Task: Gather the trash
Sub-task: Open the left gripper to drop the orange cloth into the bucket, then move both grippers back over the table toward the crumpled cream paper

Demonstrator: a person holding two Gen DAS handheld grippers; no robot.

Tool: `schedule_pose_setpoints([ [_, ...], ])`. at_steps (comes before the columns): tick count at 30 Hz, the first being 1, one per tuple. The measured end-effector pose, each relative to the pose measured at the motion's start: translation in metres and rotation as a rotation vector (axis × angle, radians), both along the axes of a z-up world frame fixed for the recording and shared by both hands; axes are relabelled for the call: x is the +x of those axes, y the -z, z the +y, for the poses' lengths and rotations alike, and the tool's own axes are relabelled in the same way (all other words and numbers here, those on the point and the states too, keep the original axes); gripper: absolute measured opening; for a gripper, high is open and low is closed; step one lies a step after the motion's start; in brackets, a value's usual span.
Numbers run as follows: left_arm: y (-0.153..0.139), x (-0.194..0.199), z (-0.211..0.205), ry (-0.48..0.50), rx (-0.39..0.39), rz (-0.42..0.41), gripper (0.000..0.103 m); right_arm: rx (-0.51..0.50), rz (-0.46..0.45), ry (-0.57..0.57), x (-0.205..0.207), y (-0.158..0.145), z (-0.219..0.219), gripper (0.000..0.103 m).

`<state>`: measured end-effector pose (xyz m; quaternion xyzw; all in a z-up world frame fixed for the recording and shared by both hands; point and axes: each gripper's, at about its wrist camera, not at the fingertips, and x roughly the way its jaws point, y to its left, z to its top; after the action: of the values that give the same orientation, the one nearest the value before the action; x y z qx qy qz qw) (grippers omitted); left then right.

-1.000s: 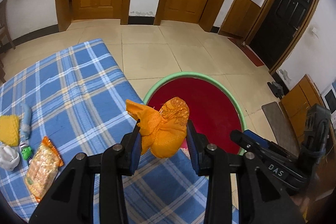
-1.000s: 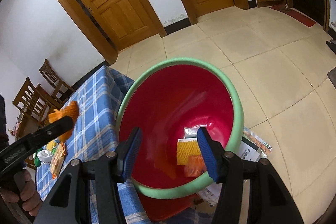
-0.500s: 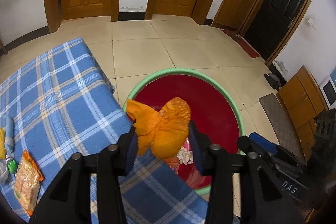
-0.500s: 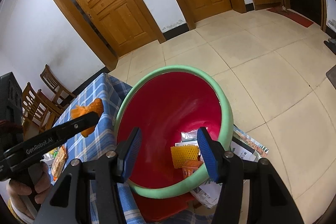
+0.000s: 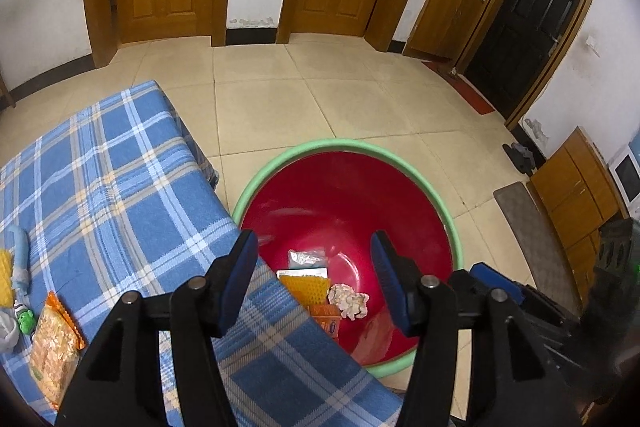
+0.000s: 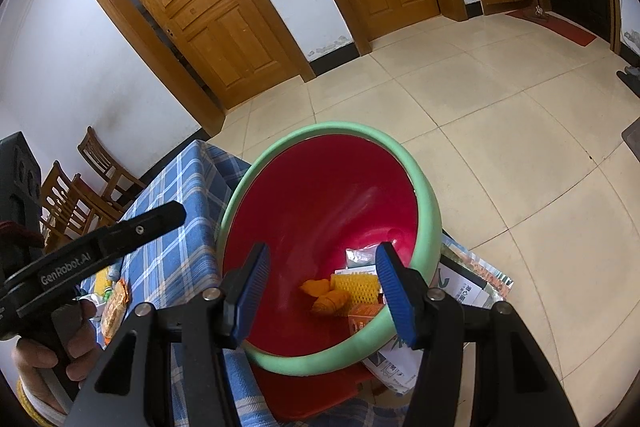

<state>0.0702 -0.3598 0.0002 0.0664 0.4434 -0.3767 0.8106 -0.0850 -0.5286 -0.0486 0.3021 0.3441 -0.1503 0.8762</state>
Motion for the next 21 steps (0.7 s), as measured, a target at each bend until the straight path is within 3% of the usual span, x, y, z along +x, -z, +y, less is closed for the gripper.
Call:
schedule_pose_setpoints([
  [11,-0.042,-0.013,0.031,-0.025,-0.046,-0.061,0.058,-0.016,-0.016,-0.03,-0.006,-0.012,0.016,0.059],
  [21,-0.056,-0.024,0.081,-0.11,-0.044,-0.053,0.058,-0.04,-0.027,-0.095,-0.009,-0.028,0.041,0.059],
])
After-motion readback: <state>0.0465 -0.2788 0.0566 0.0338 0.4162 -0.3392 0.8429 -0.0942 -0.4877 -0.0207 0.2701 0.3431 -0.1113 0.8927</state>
